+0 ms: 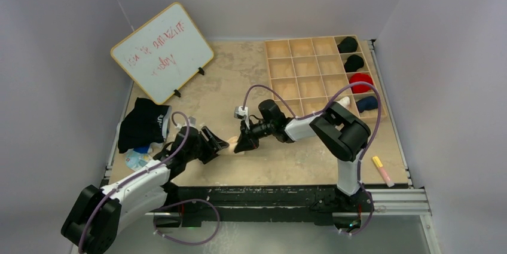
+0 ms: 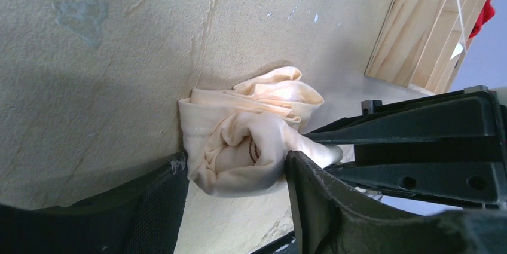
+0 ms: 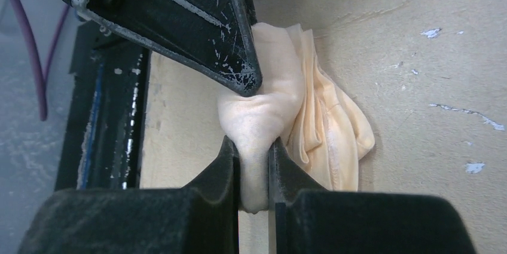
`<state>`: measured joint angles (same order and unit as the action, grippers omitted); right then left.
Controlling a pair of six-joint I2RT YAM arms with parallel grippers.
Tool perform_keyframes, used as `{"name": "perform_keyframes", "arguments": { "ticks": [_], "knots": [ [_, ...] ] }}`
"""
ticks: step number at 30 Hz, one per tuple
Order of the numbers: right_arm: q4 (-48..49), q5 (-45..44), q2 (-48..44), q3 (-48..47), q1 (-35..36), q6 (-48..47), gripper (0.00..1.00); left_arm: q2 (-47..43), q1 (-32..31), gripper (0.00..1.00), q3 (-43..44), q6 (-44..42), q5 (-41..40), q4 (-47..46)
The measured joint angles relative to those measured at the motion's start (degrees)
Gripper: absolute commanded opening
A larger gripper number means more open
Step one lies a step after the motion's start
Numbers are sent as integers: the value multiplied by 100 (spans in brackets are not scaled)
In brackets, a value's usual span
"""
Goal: Roll the underwear
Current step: Roll the underwear to the center of the board.
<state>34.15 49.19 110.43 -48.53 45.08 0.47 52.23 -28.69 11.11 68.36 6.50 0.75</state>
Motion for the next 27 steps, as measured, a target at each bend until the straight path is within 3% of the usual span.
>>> {"name": "perform_keyframes", "arguments": {
  "ticks": [10,14,19,22,27],
  "knots": [
    [55,420,332,-199,-162,857,9,-42,-2,60,-275,754,-243,-409],
    [136,501,374,-197,-175,999,14,319,-2,47,-129,925,-258,-470],
    [120,514,337,-175,-179,955,27,999,-2,22,251,1008,-332,-260],
    [-24,437,243,-157,-173,826,46,1126,-2,15,262,1025,-317,-308],
    [-564,111,-190,28,-125,382,66,1228,-2,12,323,1001,-295,-321]
  ]
}}
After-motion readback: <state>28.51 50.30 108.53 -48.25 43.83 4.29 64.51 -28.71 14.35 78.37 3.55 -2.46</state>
